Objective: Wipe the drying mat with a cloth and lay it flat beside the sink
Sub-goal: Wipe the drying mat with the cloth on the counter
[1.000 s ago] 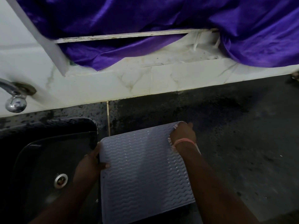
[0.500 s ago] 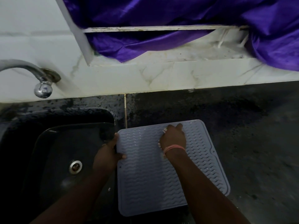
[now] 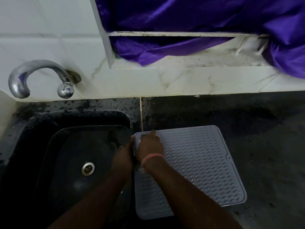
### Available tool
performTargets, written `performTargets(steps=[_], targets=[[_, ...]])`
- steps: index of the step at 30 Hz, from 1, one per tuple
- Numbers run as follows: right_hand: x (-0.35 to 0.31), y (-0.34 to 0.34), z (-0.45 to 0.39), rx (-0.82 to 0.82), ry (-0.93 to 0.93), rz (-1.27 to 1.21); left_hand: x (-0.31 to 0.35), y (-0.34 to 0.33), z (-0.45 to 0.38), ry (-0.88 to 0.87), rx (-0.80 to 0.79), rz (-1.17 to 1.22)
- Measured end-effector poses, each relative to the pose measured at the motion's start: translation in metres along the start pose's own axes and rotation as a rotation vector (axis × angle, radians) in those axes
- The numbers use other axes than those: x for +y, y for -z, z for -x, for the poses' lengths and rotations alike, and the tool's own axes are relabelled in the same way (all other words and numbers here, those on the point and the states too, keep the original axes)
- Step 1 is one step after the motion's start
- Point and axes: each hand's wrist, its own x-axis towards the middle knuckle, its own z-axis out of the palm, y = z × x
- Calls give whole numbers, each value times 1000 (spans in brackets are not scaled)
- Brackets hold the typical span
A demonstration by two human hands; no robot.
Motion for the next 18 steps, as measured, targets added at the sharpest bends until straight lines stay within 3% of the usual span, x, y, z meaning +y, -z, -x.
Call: performTargets(steps=[4,8,14,18], targets=[[-13,-4,-7,-80,90,-63,-1,-3,2,5,46,65],[18,17,-27,-213,120,-135,-3,-4,1,-20,-18,29],[154,77,-20,133,-325,-153,-12,-13,2,-28,-81,97],[226,99,-7,245,-543,-127,-18,-15,-3,43,-106,26]])
